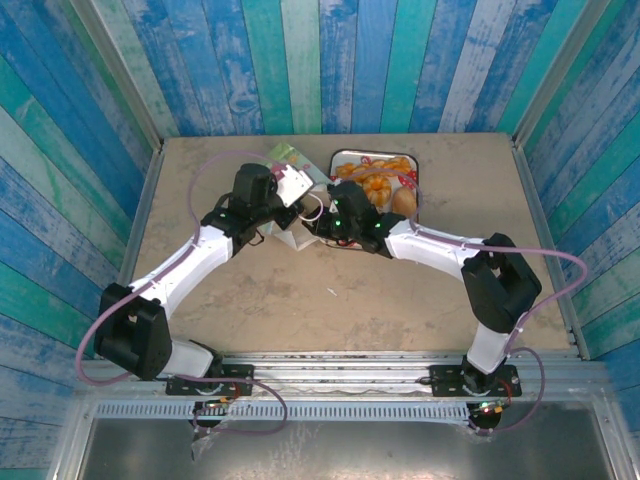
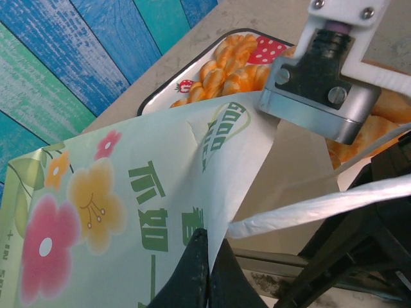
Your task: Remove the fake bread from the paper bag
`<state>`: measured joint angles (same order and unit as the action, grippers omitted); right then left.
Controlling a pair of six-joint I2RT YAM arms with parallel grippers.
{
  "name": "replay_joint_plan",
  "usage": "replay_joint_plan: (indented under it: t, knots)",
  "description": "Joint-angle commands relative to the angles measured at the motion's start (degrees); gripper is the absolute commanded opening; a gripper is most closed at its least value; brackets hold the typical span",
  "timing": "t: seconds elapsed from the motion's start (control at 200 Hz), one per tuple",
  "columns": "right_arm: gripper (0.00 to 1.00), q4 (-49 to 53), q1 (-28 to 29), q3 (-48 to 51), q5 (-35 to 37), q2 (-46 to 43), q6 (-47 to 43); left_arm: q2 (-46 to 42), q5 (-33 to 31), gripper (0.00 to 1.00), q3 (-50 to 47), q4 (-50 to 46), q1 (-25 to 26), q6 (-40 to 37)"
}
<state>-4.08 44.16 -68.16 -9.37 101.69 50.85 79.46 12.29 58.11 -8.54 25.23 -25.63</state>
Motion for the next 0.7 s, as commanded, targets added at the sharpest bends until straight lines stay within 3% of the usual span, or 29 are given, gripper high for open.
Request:
replay_joint_plan:
  t: [0.0, 0.406, 0.551, 0.696]
  knots:
    - [0.19, -9.6, 0.2, 2.3, 0.8, -2.2, 0.0, -1.3, 2.8, 0.01, -0.8, 0.6, 0.1, 0.8]
    - [0.19, -25.6, 0.4, 2.7, -2.7, 3.3, 5.3, -2.2, 5.5, 0.02, -0.5, 2.4, 0.1, 1.8]
    - [0.19, -24.5, 0.3, 1.1, -4.5, 4.6, 8.2, -1.8, 3.4, 0.01, -0.4, 2.2, 0.1, 1.7]
    - [0.17, -15.7, 0.3, 0.5, -5.2, 3.2, 7.6, -2.1, 0.1, 0.01, -0.7, 2.4, 0.1, 2.0]
